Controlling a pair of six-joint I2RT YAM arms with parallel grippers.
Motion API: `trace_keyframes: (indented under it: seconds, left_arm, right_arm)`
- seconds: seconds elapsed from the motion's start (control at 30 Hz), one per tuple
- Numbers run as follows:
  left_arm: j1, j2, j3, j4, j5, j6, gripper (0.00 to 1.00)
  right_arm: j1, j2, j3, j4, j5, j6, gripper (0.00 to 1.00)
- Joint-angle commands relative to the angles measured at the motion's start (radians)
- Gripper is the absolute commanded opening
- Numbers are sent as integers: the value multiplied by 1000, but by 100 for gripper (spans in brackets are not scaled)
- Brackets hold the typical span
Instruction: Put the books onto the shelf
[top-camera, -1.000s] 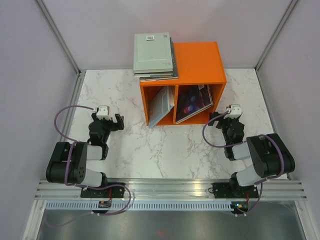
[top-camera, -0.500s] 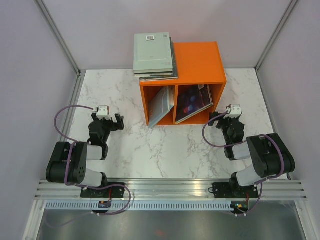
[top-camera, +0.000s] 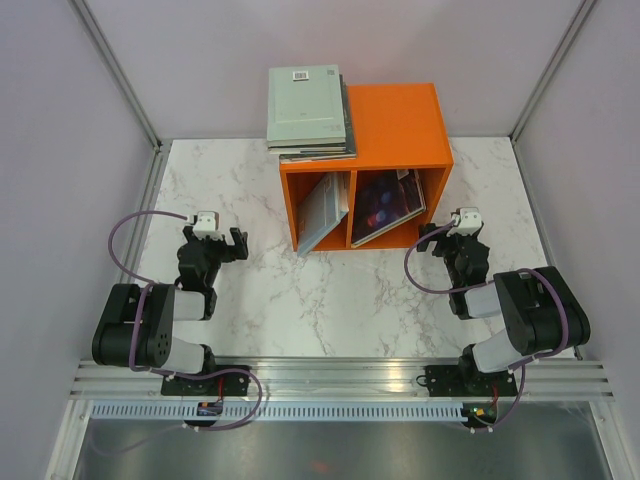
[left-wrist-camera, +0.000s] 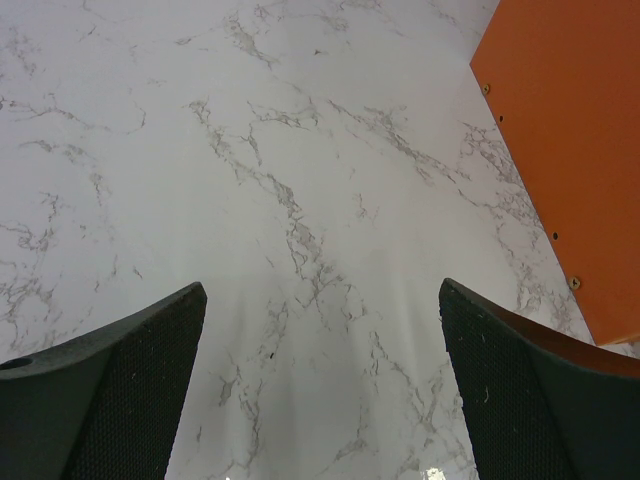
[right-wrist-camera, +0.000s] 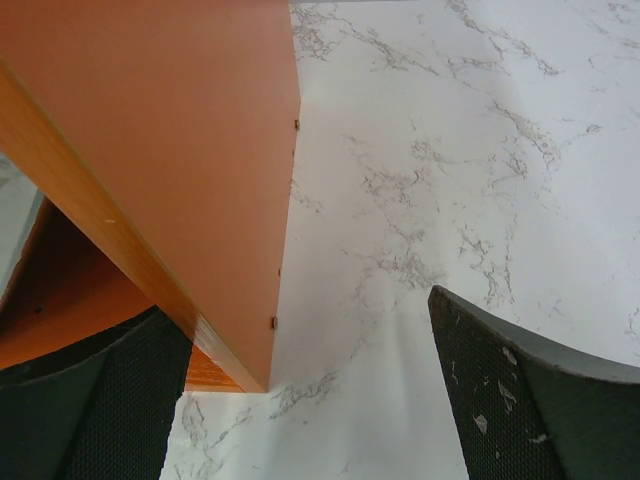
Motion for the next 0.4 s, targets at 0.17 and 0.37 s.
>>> trace_keyframes:
  seconds: [0.17,0.37]
  left_arm:
    - [-3,4,17,67,-5,55,100]
    - [-3,4,17,67,-5,55,100]
  right_arm:
    - [-37,16,29,-10,85,-32,98]
    - [-37,15,29,-10,84,-31,98]
